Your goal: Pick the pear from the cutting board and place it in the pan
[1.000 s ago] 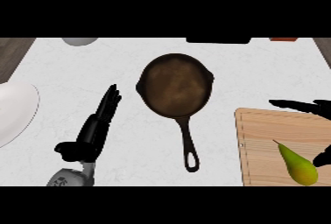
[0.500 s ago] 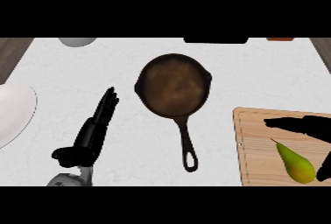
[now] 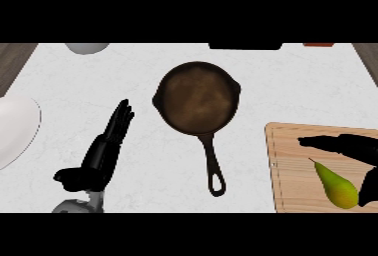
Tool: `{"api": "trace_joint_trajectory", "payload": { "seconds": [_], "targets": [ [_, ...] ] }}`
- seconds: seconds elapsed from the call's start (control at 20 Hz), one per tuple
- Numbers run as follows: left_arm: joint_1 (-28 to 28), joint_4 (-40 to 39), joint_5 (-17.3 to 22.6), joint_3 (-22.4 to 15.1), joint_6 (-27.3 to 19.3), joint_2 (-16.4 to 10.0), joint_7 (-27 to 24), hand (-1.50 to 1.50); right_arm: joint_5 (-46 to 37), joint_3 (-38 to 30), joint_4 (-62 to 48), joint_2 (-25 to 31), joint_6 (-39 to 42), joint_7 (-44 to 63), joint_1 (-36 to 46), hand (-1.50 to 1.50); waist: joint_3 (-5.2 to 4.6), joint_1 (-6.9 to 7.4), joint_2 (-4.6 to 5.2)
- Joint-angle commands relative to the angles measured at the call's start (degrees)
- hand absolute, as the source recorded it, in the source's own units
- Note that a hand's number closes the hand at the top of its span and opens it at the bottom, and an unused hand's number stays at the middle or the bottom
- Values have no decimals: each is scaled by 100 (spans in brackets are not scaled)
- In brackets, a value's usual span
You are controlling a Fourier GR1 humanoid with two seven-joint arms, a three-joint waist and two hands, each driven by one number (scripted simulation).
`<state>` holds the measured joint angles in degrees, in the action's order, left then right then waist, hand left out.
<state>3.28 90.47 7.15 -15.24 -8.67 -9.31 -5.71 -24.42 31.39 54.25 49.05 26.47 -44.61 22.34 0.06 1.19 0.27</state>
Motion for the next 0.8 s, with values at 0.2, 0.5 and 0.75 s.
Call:
{"api": "trace_joint_trajectory", "payload": {
  "seconds": [0.2, 0.5, 0.75],
  "targets": [
    [-56, -83, 30, 93, 138, 60, -87, 0, -212, 253, -998, -629, 380, -721, 373, -150, 0, -1, 2],
    [-1, 93, -181, -6, 32, 122, 47, 0, -387, 446, -1576, -867, 242, -680, 596, -150, 3, 23, 11],
    [-185, -55, -58, 123, 249, 15, -222, 0, -839, 930, -1121, -657, -386, -1169, 469, 150, -1, 9, 3]
  ]
}}
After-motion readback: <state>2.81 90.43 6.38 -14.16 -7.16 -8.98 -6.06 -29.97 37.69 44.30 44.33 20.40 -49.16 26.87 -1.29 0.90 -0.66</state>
